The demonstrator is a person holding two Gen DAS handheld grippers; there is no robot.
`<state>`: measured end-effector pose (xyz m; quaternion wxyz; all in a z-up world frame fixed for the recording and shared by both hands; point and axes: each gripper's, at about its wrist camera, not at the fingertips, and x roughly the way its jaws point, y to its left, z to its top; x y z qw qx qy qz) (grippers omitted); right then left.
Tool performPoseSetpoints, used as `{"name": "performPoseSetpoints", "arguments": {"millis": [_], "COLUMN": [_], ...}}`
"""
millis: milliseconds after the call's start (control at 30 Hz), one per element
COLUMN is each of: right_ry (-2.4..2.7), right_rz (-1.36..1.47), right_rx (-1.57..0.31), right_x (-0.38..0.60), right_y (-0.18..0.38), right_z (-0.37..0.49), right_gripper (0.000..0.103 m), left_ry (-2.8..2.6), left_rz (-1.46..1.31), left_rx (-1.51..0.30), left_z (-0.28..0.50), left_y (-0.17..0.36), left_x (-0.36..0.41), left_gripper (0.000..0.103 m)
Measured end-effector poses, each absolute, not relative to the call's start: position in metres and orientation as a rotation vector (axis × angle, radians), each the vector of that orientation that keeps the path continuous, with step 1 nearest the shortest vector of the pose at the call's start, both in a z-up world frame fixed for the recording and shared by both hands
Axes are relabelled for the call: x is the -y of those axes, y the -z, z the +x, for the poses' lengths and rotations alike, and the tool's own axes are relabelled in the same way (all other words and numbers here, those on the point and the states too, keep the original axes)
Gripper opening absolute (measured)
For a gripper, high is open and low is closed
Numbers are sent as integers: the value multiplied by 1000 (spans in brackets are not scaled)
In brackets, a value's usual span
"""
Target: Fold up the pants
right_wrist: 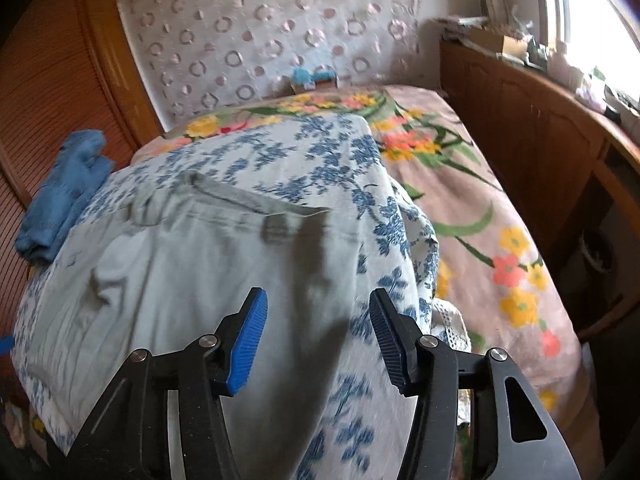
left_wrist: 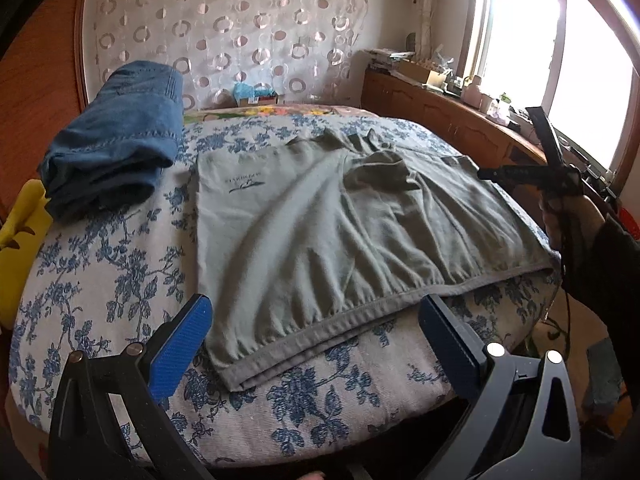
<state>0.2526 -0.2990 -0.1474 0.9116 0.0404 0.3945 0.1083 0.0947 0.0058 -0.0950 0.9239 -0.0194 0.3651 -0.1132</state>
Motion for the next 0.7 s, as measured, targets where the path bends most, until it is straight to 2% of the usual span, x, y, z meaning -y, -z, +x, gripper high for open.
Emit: {"name": "performPoseSetpoints", "arguments": {"millis": [100,167,233,267,333,433,600,700], "right_ry": [-208,-199,-186,-177,-190,-175,-99,-106], "right_rz": [53,51,58,60,63,45,97,108], "right_rx": [-835,-841,-843,-842,-838,-817,-768,-729], "right_x": [291,289,288,288,287,288,305,307], "right_y": [145,141,137,136,134,130,125,115], "right_z": [262,267,269,266,263,255,246,229], "right_gripper": [47,41,18,16,5,1,1,2], "left_ry": [231,219,211,209,202,187,179,174], "left_rz": [-70,-76,-85,-92,-94,-99,-110,-117], "left_rx": [-756,-758,-762,-764,-769,-773,-777,-781], "left_z": [97,98,100,100,100,102,103,102], "left_y": [99,101,102,103,105,108,110,110], "left_x": [-13,-17,-20,-21,-22,-25,-31,-35], "left_gripper": [103,103,103,103,103,103,103,95]}}
